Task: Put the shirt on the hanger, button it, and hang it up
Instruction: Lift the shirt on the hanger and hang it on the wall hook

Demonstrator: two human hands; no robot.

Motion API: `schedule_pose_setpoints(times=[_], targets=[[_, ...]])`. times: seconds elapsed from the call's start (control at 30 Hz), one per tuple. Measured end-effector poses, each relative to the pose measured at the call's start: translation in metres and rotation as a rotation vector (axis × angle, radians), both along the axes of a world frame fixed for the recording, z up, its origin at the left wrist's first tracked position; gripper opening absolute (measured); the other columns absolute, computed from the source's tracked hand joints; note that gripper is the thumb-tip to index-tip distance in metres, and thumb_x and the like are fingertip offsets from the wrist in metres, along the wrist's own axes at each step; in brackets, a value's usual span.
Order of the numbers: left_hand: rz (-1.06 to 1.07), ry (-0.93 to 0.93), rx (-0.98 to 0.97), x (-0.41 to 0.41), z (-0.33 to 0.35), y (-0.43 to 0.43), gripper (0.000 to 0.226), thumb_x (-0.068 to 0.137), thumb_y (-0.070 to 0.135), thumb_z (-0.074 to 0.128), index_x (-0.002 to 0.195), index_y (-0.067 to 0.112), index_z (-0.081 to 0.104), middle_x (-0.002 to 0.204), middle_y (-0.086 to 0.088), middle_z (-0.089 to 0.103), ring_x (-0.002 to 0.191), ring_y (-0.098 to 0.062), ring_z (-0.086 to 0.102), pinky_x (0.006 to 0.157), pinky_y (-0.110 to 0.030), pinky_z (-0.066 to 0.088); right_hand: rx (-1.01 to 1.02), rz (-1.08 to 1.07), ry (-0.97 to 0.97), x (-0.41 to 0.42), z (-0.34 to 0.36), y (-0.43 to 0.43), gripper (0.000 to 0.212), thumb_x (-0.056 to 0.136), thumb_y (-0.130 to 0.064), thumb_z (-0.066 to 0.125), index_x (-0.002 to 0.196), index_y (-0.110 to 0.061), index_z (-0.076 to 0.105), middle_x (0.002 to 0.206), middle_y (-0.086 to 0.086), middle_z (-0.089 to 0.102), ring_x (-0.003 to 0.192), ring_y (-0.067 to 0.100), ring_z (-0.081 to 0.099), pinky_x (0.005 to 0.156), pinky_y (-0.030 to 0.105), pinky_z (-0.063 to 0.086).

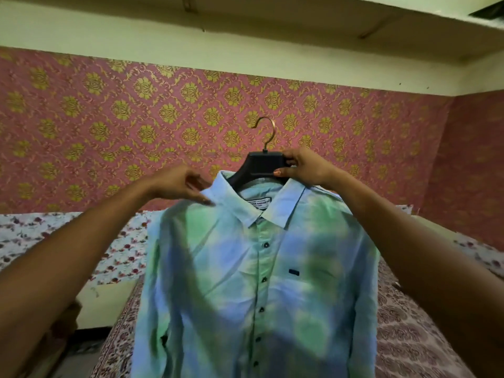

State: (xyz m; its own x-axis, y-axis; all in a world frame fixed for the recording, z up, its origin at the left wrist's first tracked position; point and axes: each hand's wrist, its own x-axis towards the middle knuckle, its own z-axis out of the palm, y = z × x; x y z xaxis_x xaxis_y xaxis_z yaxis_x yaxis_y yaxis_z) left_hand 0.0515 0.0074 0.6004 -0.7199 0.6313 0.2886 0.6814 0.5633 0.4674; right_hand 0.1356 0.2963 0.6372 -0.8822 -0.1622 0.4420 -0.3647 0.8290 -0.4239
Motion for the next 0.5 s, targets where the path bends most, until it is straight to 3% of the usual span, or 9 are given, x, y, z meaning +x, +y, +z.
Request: schedule_pose_setpoints(times=[0.1, 0.27, 0.4, 0.5], targets=[[-0.003, -0.074, -0.025, -0.009, -0.017, -0.022, 0.065, 0.041, 0.063, 0.082, 0.088, 0.019, 0.071, 0.09, -0.001, 0.074, 0.088, -0.018, 0.07, 0.081, -0.037, 0.057, 0.01, -0.069, 0.007, 0.02, 0.009, 0.022, 0.029, 0.085, -0.012, 0.065, 0.112, -0.004, 0.062, 0.108, 0.011, 0.067, 0.101, 0.025, 0.062, 0.097, 0.043, 0.047], [-0.124, -0.161, 0.056, -0.006, -0.035, 0.002, 0.118, 0.02, 0.084, 0.069, 0.121, 0.025, 0.052, 0.117, -0.002, 0.062, 0.106, -0.019, 0.06, 0.095, -0.038, 0.049, -0.011, -0.16, 0.006, 0.06, 0.012, 0.052, 0.032, 0.085, -0.008, 0.064, 0.115, -0.003, 0.058, 0.108, 0.011, 0.066, 0.103, 0.027, 0.062, 0.093, 0.039, 0.049], [-0.32, -0.175, 0.154, 0.017, -0.036, 0.072, 0.104, 0.02, 0.084, 0.069, 0.111, 0.039, 0.05, 0.107, 0.012, 0.059, 0.099, -0.002, 0.057, 0.089, -0.027, 0.047, -0.128, -0.202, -0.01, 0.104, 0.002, 0.072, 0.052, 0.084, 0.002, 0.062, 0.128, -0.014, 0.041, 0.116, 0.01, 0.059, 0.102, 0.026, 0.063, 0.086, 0.036, 0.054], [-0.44, -0.096, 0.121, 0.042, -0.049, 0.132, 0.092, 0.036, 0.075, 0.075, 0.115, 0.035, 0.05, 0.104, 0.017, 0.061, 0.097, 0.0, 0.057, 0.088, -0.028, 0.05, -0.126, -0.269, 0.0, 0.147, -0.007, 0.085, 0.054, 0.085, 0.005, 0.059, 0.13, -0.016, 0.04, 0.117, -0.001, 0.052, 0.102, 0.025, 0.061, 0.087, 0.033, 0.052]])
